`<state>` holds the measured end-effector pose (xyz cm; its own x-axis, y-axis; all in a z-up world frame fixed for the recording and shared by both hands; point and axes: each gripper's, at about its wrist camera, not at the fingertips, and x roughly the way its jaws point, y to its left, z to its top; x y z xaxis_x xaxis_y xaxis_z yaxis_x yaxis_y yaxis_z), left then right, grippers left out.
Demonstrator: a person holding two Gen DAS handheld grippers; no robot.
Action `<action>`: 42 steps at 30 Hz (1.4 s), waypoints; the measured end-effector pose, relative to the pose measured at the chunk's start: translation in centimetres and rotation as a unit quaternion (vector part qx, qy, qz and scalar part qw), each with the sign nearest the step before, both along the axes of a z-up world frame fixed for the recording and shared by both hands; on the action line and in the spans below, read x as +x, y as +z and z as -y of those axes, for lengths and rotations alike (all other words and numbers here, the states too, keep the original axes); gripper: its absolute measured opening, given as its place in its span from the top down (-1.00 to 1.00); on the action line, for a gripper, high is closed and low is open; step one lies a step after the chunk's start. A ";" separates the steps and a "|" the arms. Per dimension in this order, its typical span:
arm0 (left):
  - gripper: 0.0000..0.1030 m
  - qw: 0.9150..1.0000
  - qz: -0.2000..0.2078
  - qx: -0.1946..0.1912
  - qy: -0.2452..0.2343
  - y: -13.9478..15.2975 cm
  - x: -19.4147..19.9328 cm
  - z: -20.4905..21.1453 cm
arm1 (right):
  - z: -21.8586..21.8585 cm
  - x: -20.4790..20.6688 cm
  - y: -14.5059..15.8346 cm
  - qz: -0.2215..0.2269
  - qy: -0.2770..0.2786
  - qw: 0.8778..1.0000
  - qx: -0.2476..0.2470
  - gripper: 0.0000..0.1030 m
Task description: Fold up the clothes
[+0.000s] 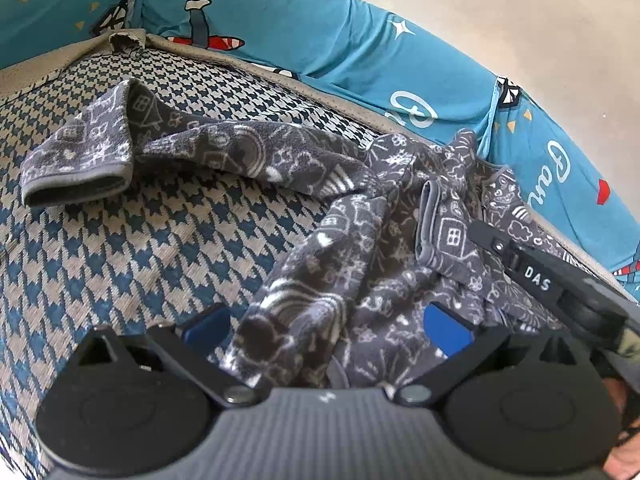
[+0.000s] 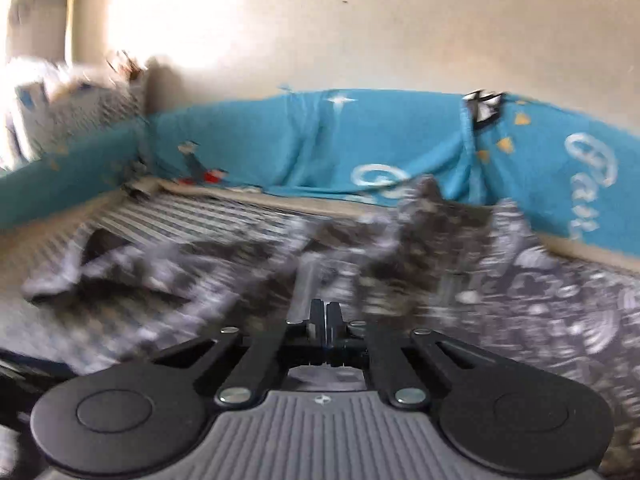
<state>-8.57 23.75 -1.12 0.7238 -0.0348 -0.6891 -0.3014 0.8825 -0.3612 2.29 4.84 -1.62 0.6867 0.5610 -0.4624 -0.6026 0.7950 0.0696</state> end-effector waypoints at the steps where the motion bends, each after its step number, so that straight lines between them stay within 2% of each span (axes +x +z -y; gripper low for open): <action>1: -1.00 1.000 0.000 0.001 0.000 0.0 0.0 0.0 | -0.2 -0.2 0.2 -0.003 0.012 1.000 0.007 0.96; 3: -1.00 1.000 -0.001 0.002 0.001 0.0 0.0 0.0 | -1.0 -0.8 0.1 0.017 0.018 1.000 -0.013 0.96; 4: -1.00 1.000 -0.001 0.002 0.001 -0.1 -0.1 0.0 | -1.2 -0.9 0.0 0.026 0.018 0.999 -0.023 0.86; 5: -1.00 1.000 -0.001 0.001 0.003 -0.1 -0.1 0.0 | -1.3 -0.9 -0.2 0.026 0.021 0.999 -0.033 0.58; 6: -1.00 1.000 -0.002 0.001 0.004 -0.1 -0.1 -0.1 | -1.3 -0.8 -0.3 0.024 0.019 0.999 -0.042 0.44; 7: -1.00 1.000 -0.002 0.000 0.005 -0.1 -0.2 -0.1 | -1.3 -0.8 -0.4 0.022 0.017 0.998 -0.050 0.39; 13: -1.00 1.000 -0.001 -0.011 0.003 0.0 -0.1 -0.2 | -1.3 -0.9 -1.9 0.045 0.011 0.994 -0.101 0.26; 22: -1.00 1.000 -0.007 -0.014 0.007 -0.2 -0.2 -0.4 | -2.1 -0.2 -3.1 0.021 0.031 0.991 -0.129 0.19; 25: -1.00 1.000 -0.009 -0.017 0.005 -0.3 -0.2 -0.3 | -2.6 -0.9 -2.8 0.056 0.026 0.986 -0.152 0.19; 26: -1.00 1.000 -0.009 -0.017 0.005 -0.3 -0.3 -0.3 | -2.9 -1.4 -2.7 0.079 0.023 0.982 -0.167 0.19; 29: -1.00 1.000 -0.009 -0.018 0.006 -0.2 -0.3 -0.3 | -3.5 -2.5 -2.4 0.123 0.044 0.975 -0.182 0.20; 34: -1.00 1.000 -0.012 -0.021 0.012 -0.3 -0.3 -0.4 | -4.0 -1.9 -3.0 0.102 0.054 0.976 -0.186 0.27; 36: -1.00 1.000 -0.013 -0.020 0.012 -0.3 -0.3 -0.5 | -4.1 -1.6 -3.3 0.095 0.053 0.976 -0.189 0.40; 38: -1.00 1.000 -0.013 -0.019 0.014 -0.4 -0.4 -0.5 | -4.3 -1.3 -3.6 0.088 0.052 0.976 -0.192 0.69; 40: -1.00 0.999 -0.013 -0.021 0.019 -0.4 -0.4 -0.8 | -4.2 -0.9 -3.5 0.081 0.048 0.978 -0.186 0.85; 42: -1.00 0.999 -0.013 -0.022 0.024 -0.4 -0.5 -0.9 | -4.0 -0.8 -3.0 0.081 0.036 0.982 -0.168 0.88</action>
<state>-9.07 24.68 -1.55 0.7073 -0.0322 -0.7061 -0.3521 0.8501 -0.3915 1.51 8.81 -4.59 0.7305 0.4457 -0.5174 -0.6399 0.7114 -0.2906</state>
